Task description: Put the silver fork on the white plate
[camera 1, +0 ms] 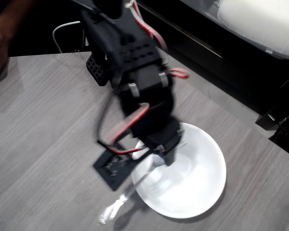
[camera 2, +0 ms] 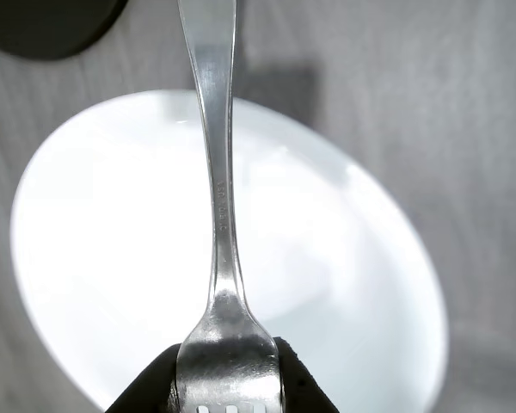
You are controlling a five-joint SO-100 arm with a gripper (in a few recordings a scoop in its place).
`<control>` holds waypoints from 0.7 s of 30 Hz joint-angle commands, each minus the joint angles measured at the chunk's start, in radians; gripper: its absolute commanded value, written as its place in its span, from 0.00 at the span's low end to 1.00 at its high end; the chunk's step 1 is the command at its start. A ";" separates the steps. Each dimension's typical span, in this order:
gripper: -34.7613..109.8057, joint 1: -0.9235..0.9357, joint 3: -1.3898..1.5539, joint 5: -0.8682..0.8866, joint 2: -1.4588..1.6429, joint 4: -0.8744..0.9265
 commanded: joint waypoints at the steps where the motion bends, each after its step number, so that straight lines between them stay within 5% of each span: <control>1: 0.24 -0.066 -0.011 0.034 -0.103 -0.072; 9: 0.43 -0.064 -0.031 0.034 -0.219 -0.120; 21: 0.47 0.126 -0.048 -0.025 0.156 0.097</control>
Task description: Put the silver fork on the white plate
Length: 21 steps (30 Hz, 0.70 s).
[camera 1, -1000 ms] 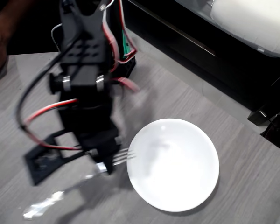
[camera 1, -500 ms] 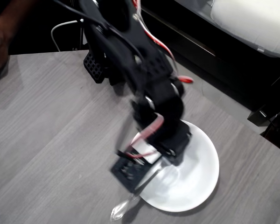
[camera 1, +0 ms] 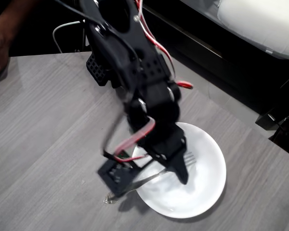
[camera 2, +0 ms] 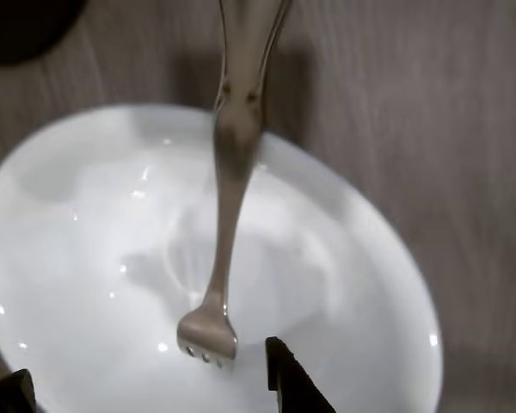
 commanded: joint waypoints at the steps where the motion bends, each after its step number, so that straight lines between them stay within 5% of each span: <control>1: 0.46 0.097 -0.025 -0.018 0.187 0.080; 5: 0.24 0.258 0.176 0.011 0.456 0.037; 12: 0.24 0.324 0.663 0.161 0.910 -0.158; 21: 0.24 0.230 1.065 0.327 1.505 -0.060</control>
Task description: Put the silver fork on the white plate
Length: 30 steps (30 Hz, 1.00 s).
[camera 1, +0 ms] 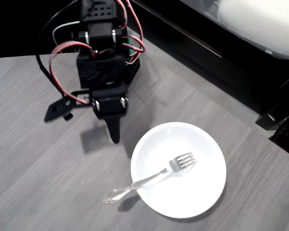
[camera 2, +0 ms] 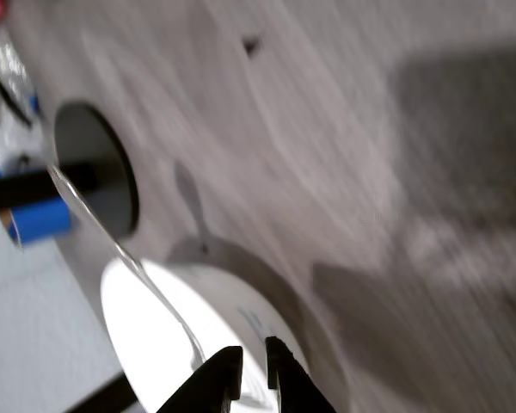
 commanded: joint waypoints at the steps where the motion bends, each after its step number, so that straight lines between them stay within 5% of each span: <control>1: 0.24 -0.014 0.098 0.032 0.170 0.043; 30: 0.24 0.037 0.133 0.046 0.170 0.169</control>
